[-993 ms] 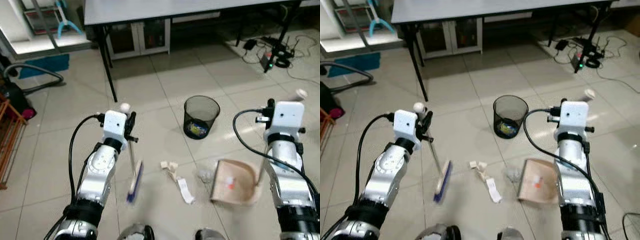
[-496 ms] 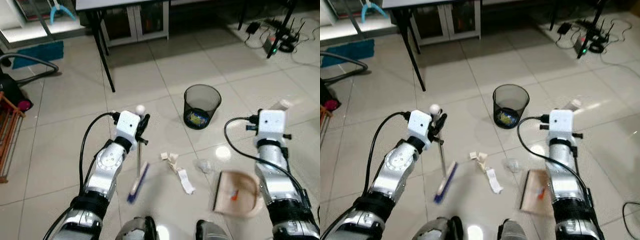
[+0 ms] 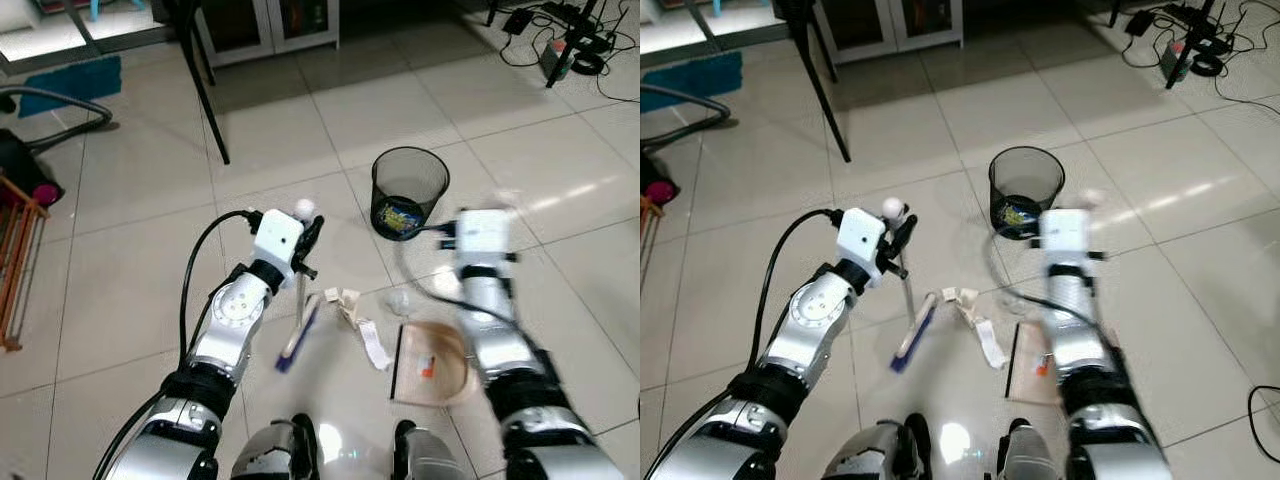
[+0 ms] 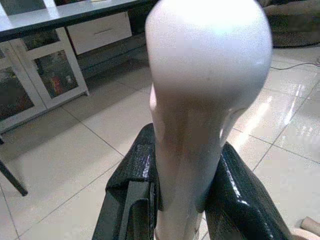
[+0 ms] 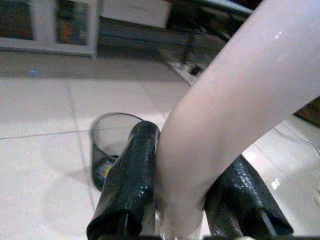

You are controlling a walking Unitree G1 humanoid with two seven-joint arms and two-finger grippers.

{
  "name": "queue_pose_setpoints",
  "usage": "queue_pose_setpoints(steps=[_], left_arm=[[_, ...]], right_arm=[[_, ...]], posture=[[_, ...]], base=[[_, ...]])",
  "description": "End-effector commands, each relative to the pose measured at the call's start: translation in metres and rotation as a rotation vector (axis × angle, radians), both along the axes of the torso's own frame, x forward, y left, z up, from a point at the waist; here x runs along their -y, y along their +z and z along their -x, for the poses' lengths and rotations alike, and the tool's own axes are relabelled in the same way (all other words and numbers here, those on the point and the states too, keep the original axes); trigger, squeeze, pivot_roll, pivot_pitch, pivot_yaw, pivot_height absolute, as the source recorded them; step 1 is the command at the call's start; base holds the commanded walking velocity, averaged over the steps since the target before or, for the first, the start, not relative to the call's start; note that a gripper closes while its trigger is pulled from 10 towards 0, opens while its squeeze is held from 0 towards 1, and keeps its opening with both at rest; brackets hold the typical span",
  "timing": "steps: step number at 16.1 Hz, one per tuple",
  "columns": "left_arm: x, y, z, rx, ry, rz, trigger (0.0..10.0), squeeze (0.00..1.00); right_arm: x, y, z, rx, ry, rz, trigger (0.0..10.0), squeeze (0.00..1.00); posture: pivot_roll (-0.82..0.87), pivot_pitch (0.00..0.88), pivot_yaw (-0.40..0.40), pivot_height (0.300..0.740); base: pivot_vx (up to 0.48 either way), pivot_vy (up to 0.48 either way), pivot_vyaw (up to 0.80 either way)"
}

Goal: Sweep floor

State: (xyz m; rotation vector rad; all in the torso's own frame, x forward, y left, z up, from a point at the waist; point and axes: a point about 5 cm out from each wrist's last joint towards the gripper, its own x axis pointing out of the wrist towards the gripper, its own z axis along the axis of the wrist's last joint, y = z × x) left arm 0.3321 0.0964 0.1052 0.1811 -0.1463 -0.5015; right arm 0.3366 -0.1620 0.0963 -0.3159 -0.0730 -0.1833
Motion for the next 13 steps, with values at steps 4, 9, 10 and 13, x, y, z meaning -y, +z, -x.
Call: queue_pose_setpoints(steps=[4,9,10,13], left_arm=[[0.02,-0.01,0.008,-0.089,-0.114,0.063,10.0,0.0],[0.044,0.006,0.008,-0.129,-0.164,0.28,10.0,0.0],[0.045,0.013,0.005,-0.132,-0.159,0.331,10.0,0.0],[0.042,0.031,-0.004,-0.123,-0.143,0.433,10.0,0.0]], right_arm=[[-0.026,-0.007,0.001,-0.008,0.059,-0.004,10.0,0.0],[-0.023,-0.007,-0.001,-0.011,-0.011,-0.143,10.0,0.0],[-0.021,-0.007,-0.001,-0.013,-0.025,-0.169,10.0,0.0],[-0.012,-0.008,-0.001,-0.017,-0.067,-0.24,10.0,0.0]], posture=[[0.05,0.276,0.115,0.74],[0.04,0.257,0.124,0.74],[0.04,0.249,0.125,0.74],[0.03,0.225,0.127,0.74]], base=[[0.0,0.0,0.0],[0.0,0.0,0.0],[0.0,0.0,0.0],[0.0,0.0,0.0]])
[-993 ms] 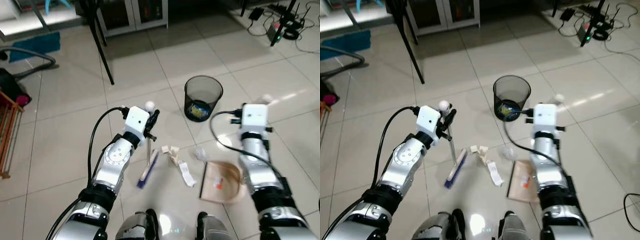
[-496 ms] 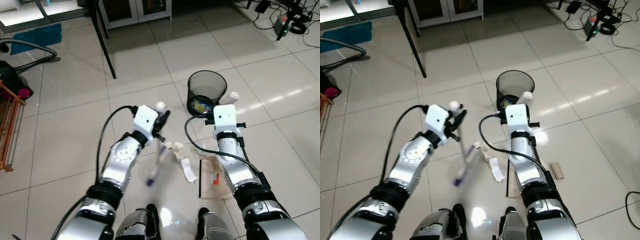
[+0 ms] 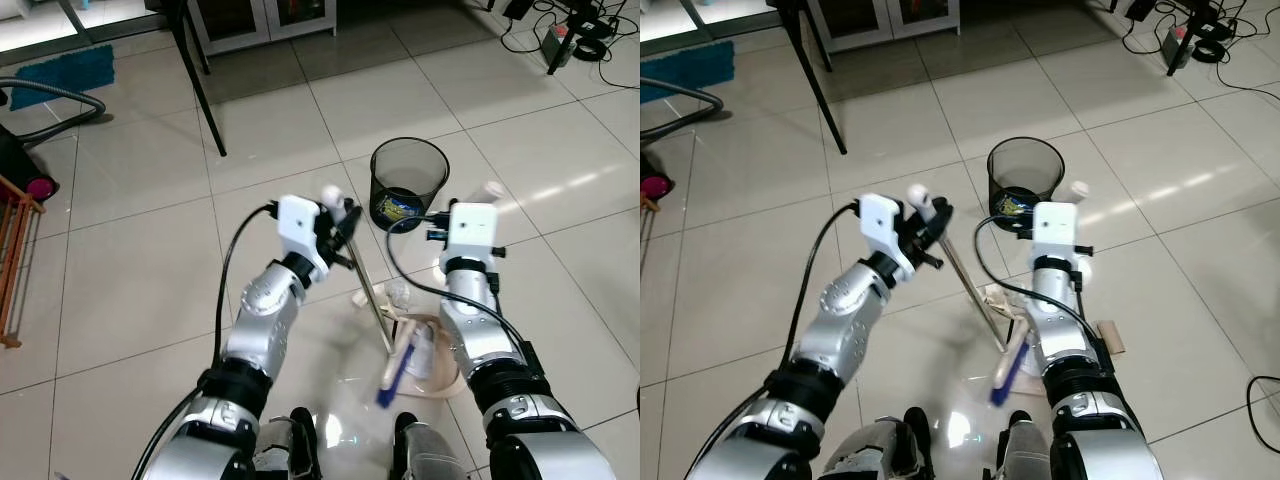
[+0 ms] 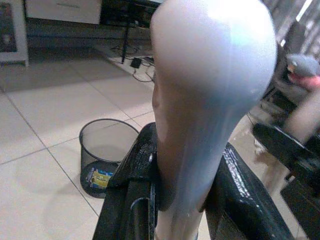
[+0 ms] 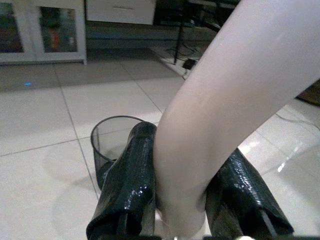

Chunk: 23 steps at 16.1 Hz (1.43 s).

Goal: Sweep floor

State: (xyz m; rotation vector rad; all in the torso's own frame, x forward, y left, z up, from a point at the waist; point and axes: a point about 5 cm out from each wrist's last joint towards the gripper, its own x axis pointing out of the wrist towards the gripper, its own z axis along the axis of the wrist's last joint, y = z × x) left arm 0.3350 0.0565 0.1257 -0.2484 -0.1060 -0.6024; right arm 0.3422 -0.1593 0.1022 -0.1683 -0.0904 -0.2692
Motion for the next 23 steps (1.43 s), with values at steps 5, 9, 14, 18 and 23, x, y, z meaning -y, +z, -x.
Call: queue_pose_setpoints(steps=[5,9,14,18,23], left_arm=[[-0.011,0.038,-0.004,0.14,-0.122,-0.017,10.0,0.0],[-0.035,0.059,-0.004,0.273,-0.177,-0.18,10.0,0.0],[-0.094,0.076,-0.012,0.285,0.053,-0.259,10.0,0.0],[-0.124,0.033,0.0,0.141,0.311,-0.301,10.0,0.0],[-0.126,0.005,0.014,0.066,0.418,-0.319,10.0,0.0]], right_arm=[[0.021,-0.016,0.008,-0.06,-0.041,-0.092,10.0,0.0],[0.038,-0.017,0.013,-0.059,-0.071,-0.097,10.0,0.0],[0.059,-0.002,0.017,-0.001,-0.043,-0.182,10.0,0.0],[0.077,0.046,0.023,0.111,-0.003,-0.149,10.0,0.0],[0.094,0.112,0.027,0.252,-0.032,-0.217,10.0,0.0]], posture=[[0.01,0.173,0.131,0.74],[0.01,0.13,0.132,0.74],[-0.02,0.037,0.115,0.74],[-0.06,0.0,0.097,0.74],[-0.09,0.0,0.105,0.74]], base=[[0.0,0.0,0.0],[0.0,0.0,0.0],[0.0,0.0,0.0],[0.0,0.0,0.0],[0.0,0.0,0.0]])
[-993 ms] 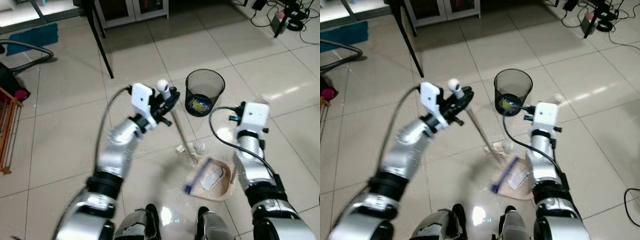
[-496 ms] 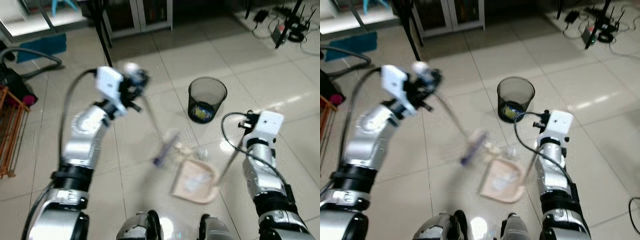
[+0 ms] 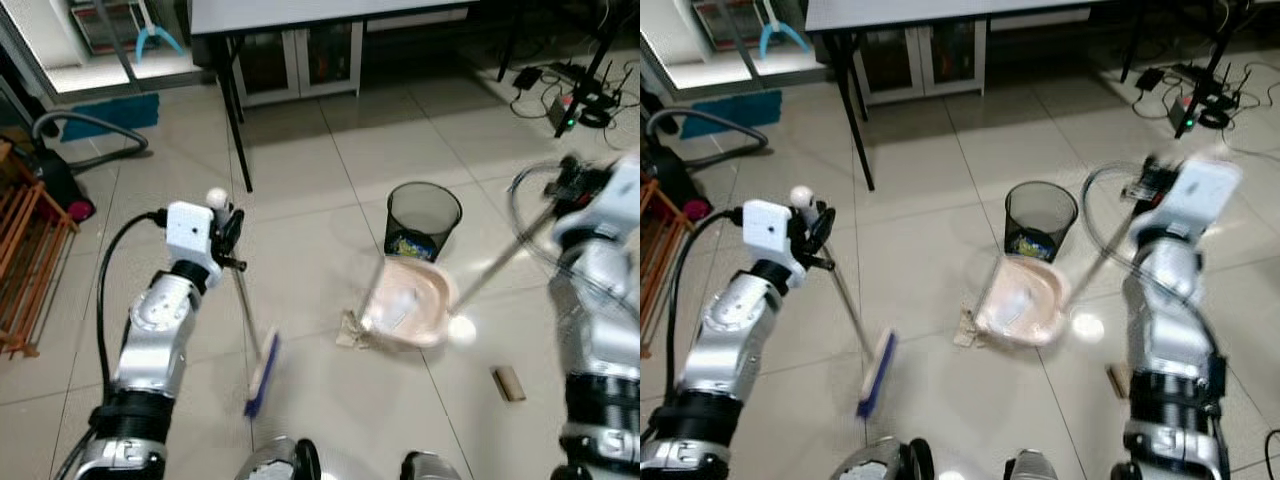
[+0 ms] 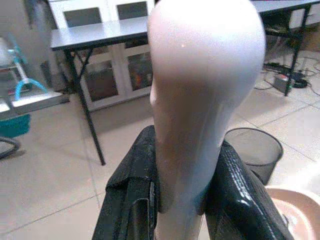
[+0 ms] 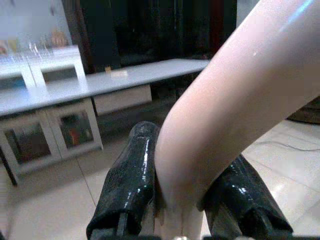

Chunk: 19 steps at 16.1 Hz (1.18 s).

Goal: Sweep floor

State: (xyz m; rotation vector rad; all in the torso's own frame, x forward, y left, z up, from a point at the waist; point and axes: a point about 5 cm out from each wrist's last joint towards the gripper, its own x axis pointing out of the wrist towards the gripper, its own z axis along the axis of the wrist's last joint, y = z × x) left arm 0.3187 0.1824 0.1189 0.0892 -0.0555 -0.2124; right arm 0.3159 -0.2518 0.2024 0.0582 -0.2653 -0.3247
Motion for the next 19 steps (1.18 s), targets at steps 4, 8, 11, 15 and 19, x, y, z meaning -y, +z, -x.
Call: queue_pose_setpoints(steps=[4,8,11,15,19], left_arm=[[0.006,0.01,0.001,0.075,0.032,-0.011,10.0,0.0],[0.012,0.01,0.004,0.086,0.032,-0.014,10.0,0.0],[0.021,0.014,0.002,0.101,0.018,0.0,10.0,0.0],[0.027,0.011,0.003,0.093,0.013,-0.013,10.0,0.0],[0.025,0.01,0.002,0.089,0.028,-0.007,10.0,0.0]], right_arm=[[0.01,0.032,0.006,0.078,-0.02,-0.107,10.0,0.0],[0.017,0.059,0.009,0.126,-0.035,-0.123,10.0,0.0],[0.01,0.07,0.009,0.151,-0.015,-0.044,10.0,0.0],[0.003,0.075,0.008,0.171,-0.006,-0.064,10.0,0.0],[0.004,0.087,0.005,0.202,-0.011,-0.072,10.0,0.0]], posture=[[-0.07,0.0,0.099,0.74],[-0.06,0.0,0.093,0.74],[-0.06,0.0,0.101,0.74],[-0.07,0.0,0.094,0.74],[-0.07,0.0,0.089,0.74]], base=[[0.0,0.0,0.0],[0.0,0.0,0.0],[0.0,0.0,0.0],[0.063,0.0,0.0],[0.271,0.0,0.0]])
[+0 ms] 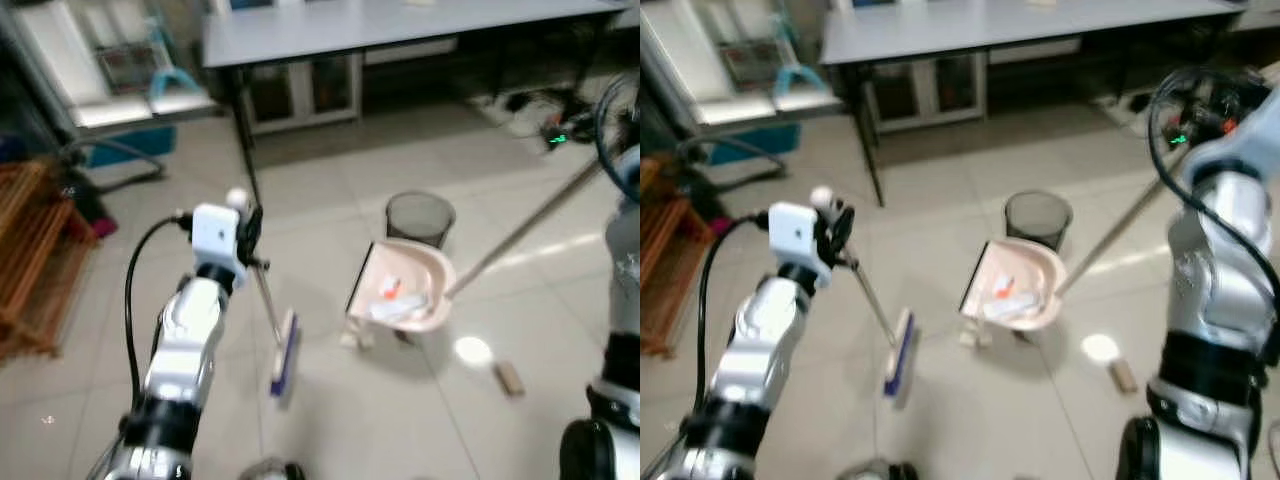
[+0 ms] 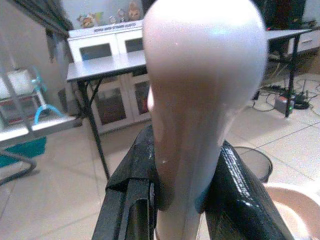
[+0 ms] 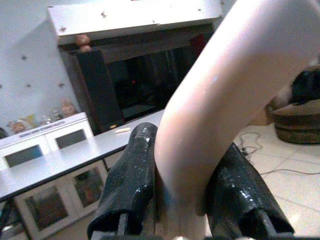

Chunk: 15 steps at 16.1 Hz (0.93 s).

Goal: Sweep floor

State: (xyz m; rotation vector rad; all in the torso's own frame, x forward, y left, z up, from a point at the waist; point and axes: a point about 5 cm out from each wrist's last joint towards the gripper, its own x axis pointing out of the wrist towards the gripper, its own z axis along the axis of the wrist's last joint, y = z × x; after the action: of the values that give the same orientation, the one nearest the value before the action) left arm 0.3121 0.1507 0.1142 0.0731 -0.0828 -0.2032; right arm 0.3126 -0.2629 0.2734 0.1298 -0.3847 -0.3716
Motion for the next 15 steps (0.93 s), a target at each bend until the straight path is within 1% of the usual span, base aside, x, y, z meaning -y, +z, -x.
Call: queue_pose_setpoints(steps=[1,6,12,15], left_arm=[[-0.008,0.014,-0.003,0.062,0.028,-0.024,10.0,0.0],[-0.007,0.012,-0.003,0.058,0.04,-0.021,10.0,0.0],[-0.007,0.012,-0.003,0.055,0.049,-0.027,10.0,0.0],[-0.007,0.012,-0.003,0.054,0.043,-0.028,10.0,0.0]], right_arm=[[-0.007,0.02,0.001,0.087,0.029,-0.017,10.0,0.0],[-0.009,0.027,-0.006,0.099,0.043,-0.005,10.0,0.0],[-0.01,0.029,-0.01,0.106,0.037,-0.011,10.0,0.0],[-0.006,0.028,-0.009,0.106,0.019,-0.018,10.0,0.0]], posture=[[-0.07,0.0,0.086,0.74],[-0.07,0.0,0.074,0.74],[-0.07,0.0,0.071,0.74],[-0.07,0.0,0.072,0.74]], base=[[0.289,0.0,0.0],[0.292,0.0,0.0],[0.294,0.0,0.0],[0.295,0.0,-0.55]])
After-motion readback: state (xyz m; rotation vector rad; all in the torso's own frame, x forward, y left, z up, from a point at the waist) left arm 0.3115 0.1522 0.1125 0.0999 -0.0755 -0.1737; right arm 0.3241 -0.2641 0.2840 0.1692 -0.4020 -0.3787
